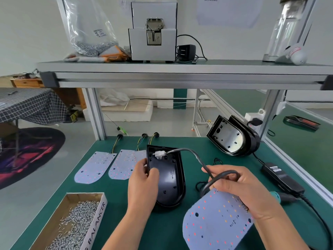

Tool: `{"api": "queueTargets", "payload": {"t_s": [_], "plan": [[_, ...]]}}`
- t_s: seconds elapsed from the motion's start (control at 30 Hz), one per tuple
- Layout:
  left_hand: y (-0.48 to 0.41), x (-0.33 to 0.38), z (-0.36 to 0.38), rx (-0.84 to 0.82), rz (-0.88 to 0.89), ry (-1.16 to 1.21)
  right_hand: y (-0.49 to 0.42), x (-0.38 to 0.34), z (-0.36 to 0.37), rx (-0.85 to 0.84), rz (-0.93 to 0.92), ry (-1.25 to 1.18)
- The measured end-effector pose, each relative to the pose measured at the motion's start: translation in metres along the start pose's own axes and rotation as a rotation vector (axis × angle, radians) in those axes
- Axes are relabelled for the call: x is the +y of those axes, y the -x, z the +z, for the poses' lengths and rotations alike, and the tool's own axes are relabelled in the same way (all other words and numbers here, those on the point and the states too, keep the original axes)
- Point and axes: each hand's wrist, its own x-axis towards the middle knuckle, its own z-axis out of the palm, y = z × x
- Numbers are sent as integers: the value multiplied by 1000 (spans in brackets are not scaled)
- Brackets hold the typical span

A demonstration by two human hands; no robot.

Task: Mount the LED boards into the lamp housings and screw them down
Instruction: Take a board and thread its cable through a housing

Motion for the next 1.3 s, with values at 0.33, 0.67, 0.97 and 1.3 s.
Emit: {"api": "queueTargets", "payload": {"t_s": [0.33,0.67,0.97,1.3], "plan": [[-15,4,-10,28,-242,264,4,-12,3,-192,107,180],[-20,2,-23,44,-214,259,6,-17,12,-291,120,184],[-18,5,-23,7,-130,199,2,-7,8,-161,42,164],[-22,4,-20,-8,-126,65,-7,6,18,-57,-29,218]]}}
